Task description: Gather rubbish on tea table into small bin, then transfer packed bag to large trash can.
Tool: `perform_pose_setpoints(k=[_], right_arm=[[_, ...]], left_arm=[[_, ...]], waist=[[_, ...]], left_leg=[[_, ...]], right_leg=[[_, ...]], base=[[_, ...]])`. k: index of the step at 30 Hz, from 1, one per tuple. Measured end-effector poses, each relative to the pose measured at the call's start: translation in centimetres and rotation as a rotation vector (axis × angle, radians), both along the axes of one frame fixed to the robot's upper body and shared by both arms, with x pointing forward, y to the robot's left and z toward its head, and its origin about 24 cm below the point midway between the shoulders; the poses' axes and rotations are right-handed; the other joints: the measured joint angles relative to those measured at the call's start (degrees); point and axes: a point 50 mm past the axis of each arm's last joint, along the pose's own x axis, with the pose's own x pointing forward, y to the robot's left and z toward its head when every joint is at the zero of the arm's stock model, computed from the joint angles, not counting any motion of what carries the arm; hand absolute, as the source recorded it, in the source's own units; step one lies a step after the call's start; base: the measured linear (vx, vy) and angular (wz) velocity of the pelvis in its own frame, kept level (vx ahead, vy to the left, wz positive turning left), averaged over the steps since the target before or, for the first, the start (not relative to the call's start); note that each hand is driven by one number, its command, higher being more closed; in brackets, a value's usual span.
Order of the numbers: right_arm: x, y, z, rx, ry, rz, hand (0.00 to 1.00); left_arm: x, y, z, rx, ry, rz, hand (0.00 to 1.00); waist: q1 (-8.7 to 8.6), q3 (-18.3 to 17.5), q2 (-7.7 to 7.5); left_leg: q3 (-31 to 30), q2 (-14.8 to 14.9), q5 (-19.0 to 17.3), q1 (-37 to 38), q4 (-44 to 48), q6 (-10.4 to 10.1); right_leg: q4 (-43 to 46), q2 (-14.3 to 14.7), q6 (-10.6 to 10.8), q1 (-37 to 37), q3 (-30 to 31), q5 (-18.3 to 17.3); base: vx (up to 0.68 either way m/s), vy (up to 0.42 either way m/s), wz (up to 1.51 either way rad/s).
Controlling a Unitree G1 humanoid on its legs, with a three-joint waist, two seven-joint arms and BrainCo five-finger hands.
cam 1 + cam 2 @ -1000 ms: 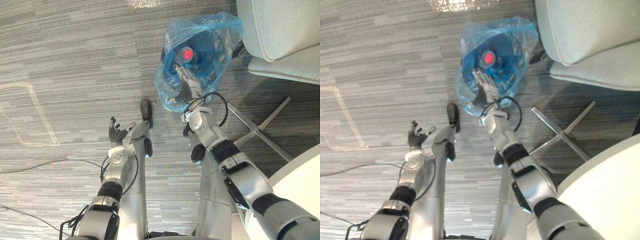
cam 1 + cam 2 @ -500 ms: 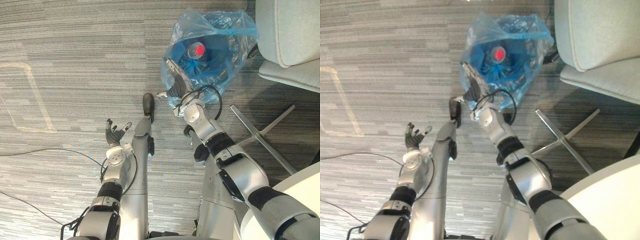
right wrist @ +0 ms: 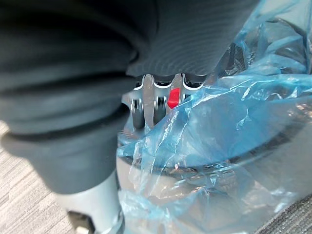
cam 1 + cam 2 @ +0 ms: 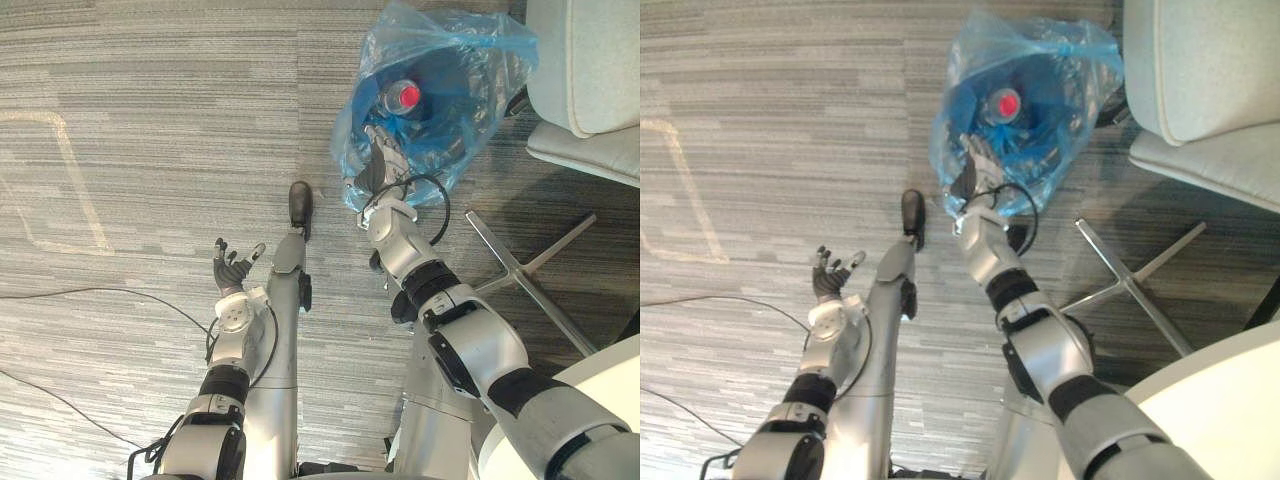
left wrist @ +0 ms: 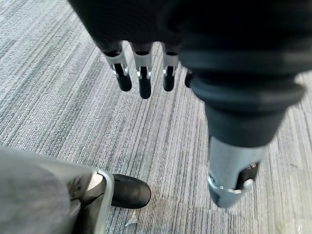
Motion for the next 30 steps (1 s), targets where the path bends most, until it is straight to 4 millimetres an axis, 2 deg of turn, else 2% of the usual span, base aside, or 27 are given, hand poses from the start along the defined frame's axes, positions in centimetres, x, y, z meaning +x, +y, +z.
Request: perform_pose_setpoints(k=[20, 24, 30], right_arm=[[-0.1, -0.9, 1.3, 0.184, -0.045, 0.012, 1.0], [-0.9, -1.0, -0.3, 0.21, -0.027, 0.027, 1.0], [-2.8, -0.9, -3.3, 0.221, 0.002, 0.071, 1.0]], left_arm=[[-0.1, 0.2, 0.1, -0.027, -0.002, 0.019, 0.0], [-0.7, 0.1, -0.8, -0.018, 0.039, 0.005, 0.0], [-1.8, -0.6, -2.4, 0.024, 0.11, -0.06, 0.0]], waist=[[0.18, 0.0, 0.0], [0.28, 0.0, -0.01], [-0.4, 0.0, -0.05]], left_leg=[[-0.3, 0.9, 0.3, 0.2, 2.5, 0.2], [0.4, 2.2, -0.6, 4.5, 3.2, 0.5], [1.5, 3.0, -1.3, 11.9, 1.1, 1.0]], right_leg=[[0.2, 0.7, -0.5, 1.2, -0.3, 0.7], [-1.7, 1.8, -0.9, 6.0, -0.2, 1.4], [-5.1, 3.0, -0.2, 13.4, 0.3, 2.2]], base=[[-0.02, -0.019, -0.03], [-0.03, -0.032, -0.24], [-0.03, -0.026, -0.14]])
